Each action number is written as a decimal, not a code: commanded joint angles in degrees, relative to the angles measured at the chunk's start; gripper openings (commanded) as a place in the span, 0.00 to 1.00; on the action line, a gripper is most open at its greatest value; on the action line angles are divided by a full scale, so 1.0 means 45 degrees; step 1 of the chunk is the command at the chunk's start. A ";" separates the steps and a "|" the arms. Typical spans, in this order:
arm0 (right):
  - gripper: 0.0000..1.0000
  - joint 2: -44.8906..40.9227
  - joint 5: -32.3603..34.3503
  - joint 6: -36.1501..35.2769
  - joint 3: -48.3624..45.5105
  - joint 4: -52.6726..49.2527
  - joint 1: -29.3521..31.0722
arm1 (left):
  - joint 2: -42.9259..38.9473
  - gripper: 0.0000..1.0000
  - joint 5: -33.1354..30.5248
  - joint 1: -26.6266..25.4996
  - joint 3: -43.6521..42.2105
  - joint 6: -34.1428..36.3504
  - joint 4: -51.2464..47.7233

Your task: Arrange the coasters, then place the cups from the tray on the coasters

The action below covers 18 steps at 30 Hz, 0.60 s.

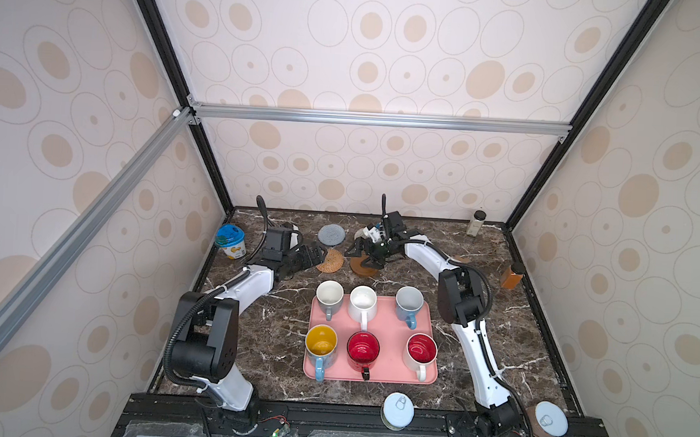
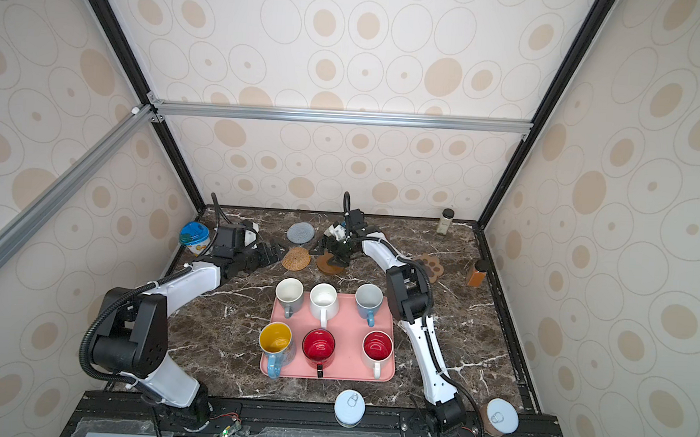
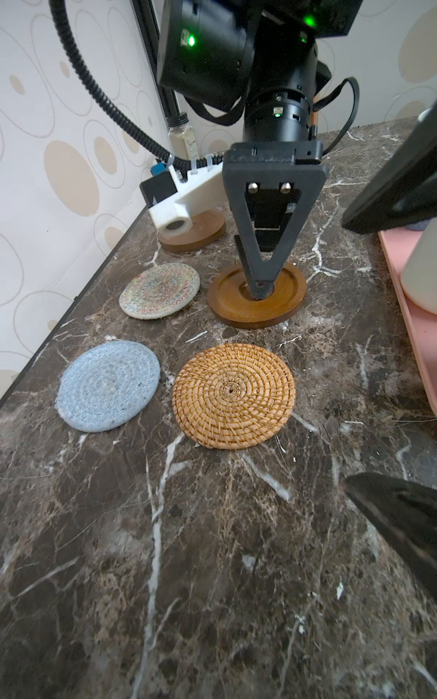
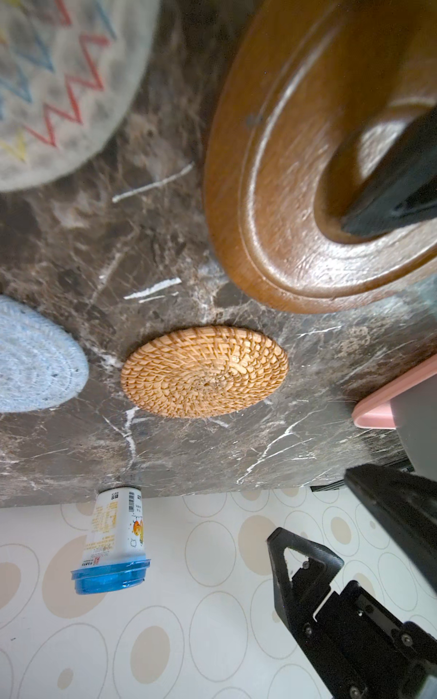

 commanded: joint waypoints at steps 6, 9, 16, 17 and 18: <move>0.99 0.0767 0.0611 0.0073 -0.0670 -0.1572 0.0296 | -0.0455 1.00 -0.0002 0.0113 -0.0059 -0.0046 0.0031; 0.99 0.0565 0.0966 -0.0296 -0.0812 -0.2000 0.0296 | -0.0504 1.00 -0.0013 0.0132 -0.0111 -0.0046 0.0024; 0.99 -0.0029 0.2172 -0.1005 -0.1194 -0.2880 0.0132 | -0.0524 1.00 -0.0043 0.0125 -0.0176 -0.0132 0.0063; 0.99 -0.0088 0.2237 -0.1016 -0.1243 -0.2896 0.0064 | -0.0524 1.00 -0.0018 0.0121 -0.0177 -0.0143 0.0085; 0.99 -0.0158 0.2307 -0.1024 -0.1308 -0.2896 0.0021 | -0.0524 1.00 -0.0019 0.0124 -0.0176 -0.0149 0.0092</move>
